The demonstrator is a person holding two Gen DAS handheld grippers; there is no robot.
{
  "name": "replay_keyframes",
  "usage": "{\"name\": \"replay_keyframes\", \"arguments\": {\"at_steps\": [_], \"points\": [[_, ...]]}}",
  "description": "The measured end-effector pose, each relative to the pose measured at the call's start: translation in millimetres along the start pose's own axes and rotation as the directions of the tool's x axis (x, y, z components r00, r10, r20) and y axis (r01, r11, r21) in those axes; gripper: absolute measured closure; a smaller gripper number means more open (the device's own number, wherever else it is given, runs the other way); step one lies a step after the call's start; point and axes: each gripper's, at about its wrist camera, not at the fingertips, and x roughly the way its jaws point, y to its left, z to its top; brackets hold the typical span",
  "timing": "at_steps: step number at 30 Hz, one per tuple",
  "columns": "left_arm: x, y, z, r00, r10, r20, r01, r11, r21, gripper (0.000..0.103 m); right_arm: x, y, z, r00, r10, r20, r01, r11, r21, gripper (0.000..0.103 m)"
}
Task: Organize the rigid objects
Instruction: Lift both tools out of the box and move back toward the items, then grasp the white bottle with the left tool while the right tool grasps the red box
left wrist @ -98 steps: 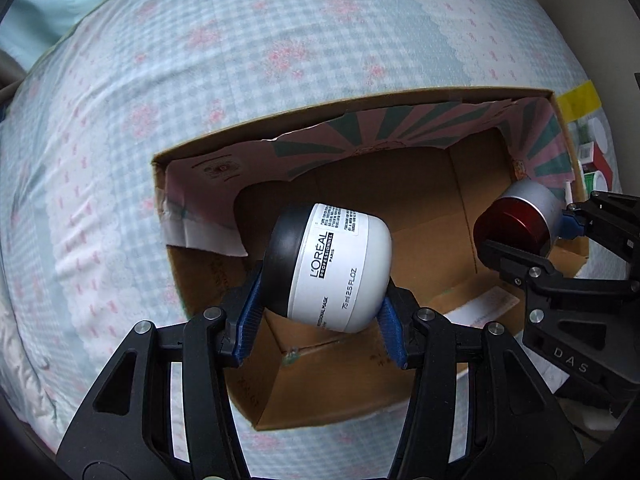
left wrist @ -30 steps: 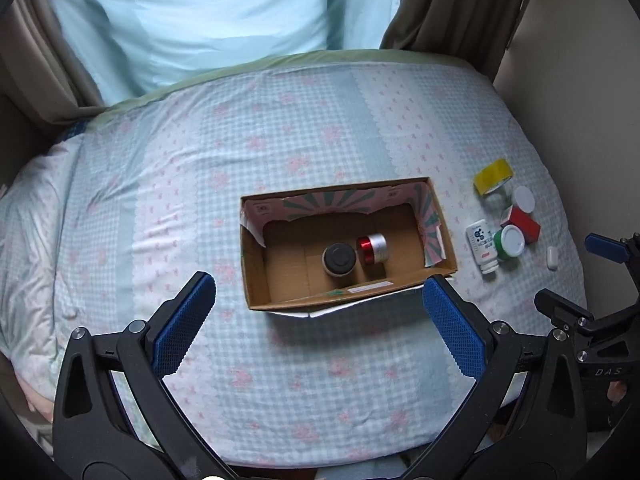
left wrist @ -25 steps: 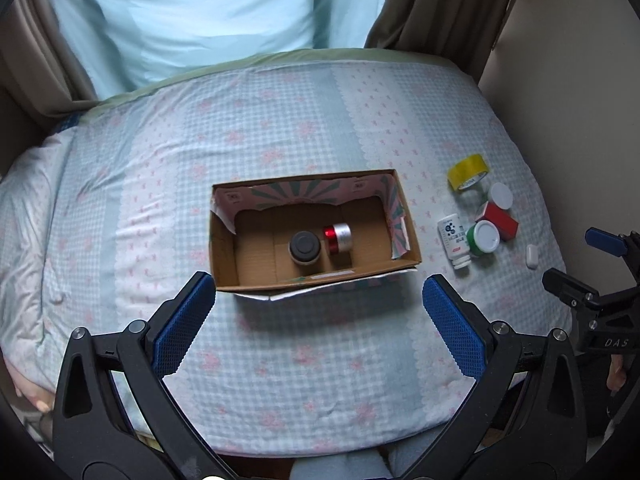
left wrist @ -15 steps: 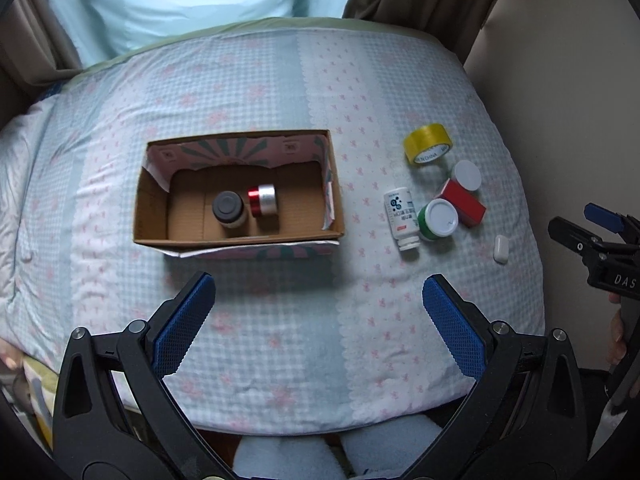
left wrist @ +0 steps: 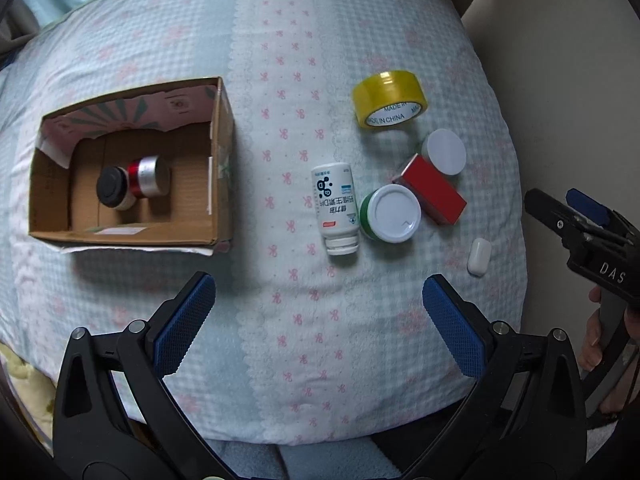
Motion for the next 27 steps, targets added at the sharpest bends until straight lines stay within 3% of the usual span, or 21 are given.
{"name": "replay_keyframes", "arguments": {"at_steps": [9,19,23,27], "points": [[78.7,-16.0,41.5,0.995,-0.016,-0.094,0.007,0.996,-0.091,0.002,75.4,-14.1,-2.2,0.998,0.028,-0.058,-0.040,0.977,-0.209,0.000],[158.5,-7.3,56.0,0.983,0.023,-0.184,-0.064,0.973,-0.224,0.012,147.4,-5.9,-16.7,0.985,0.019,-0.170,-0.092,0.899,-0.429,0.005],[168.8,2.0,61.8,0.986,-0.001,-0.164,-0.046,0.958,-0.282,0.013,169.0,1.2,-23.6,0.978,-0.012,-0.210,-0.094,0.868,-0.488,0.015],[176.0,12.3,68.3,0.983,-0.004,-0.184,-0.056,0.946,-0.319,0.017,180.2,9.4,-27.7,0.974,-0.023,-0.226,-0.103,0.843,-0.528,0.016]]}}
